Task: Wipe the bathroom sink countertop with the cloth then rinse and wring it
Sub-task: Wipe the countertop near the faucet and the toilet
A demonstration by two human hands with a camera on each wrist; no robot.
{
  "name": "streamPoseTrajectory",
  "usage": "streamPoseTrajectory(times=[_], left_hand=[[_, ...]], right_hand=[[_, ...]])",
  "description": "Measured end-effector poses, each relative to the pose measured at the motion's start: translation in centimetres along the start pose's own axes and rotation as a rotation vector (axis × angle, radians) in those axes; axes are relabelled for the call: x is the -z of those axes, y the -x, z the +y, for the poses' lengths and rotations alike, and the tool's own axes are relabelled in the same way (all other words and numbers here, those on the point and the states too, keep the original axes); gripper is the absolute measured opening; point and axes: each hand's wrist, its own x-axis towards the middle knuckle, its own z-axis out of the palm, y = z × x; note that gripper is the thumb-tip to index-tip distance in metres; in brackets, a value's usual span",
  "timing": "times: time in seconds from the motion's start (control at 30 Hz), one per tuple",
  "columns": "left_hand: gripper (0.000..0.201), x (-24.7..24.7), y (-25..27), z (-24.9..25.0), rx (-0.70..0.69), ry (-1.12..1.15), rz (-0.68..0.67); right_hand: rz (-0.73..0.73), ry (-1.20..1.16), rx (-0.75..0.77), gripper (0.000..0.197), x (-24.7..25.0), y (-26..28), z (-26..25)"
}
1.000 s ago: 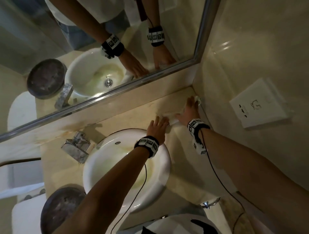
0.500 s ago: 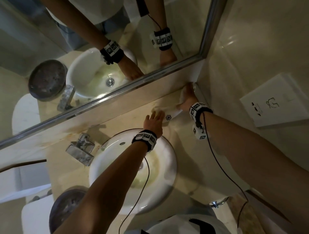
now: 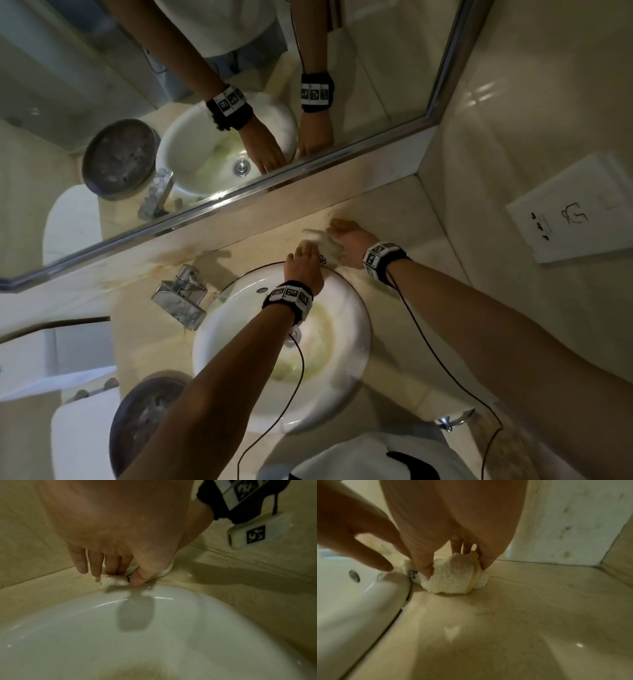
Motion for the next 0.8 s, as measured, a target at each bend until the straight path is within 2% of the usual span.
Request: streamPoseTrajectory(times=[0.1,0.17,0.27,0.37,0.6,0.8], left_hand=[[0.066,0.2,1.0,0.5,-0.019,0.111,-0.012],[0.060,0.7,1.7,1.2,-0.052,0.144,-0.016],[0.056,1.4,2.9,3.2,-0.091,0.175,-0.030],[0.051,1.6,4.2,6.2,-0.121,0.193,-0.058],[0.069,-0.6,7.9,11.4,-0.205,0.142,-0.154],[0.072,-2.7,11.1,12.1,-0.309,0.107,-0.214]], right_hand=[[0.025,0.073,-0.025,0.074,0.0,1.6,0.9],[0.094,0.121,-0.101,0.082,0.1,3.2,1.8],[0.180,0.086,-0.366,0.105,-0.7,6.6,4.2],[0.163,0.073,-0.547,0.121,-1.9,10.0,6.7],[0.062,0.200,-0.656,0.118,-4.3,16.6,9.4],[0.019,0.108,-0.753,0.110,-7.1,20.8,9.0]])
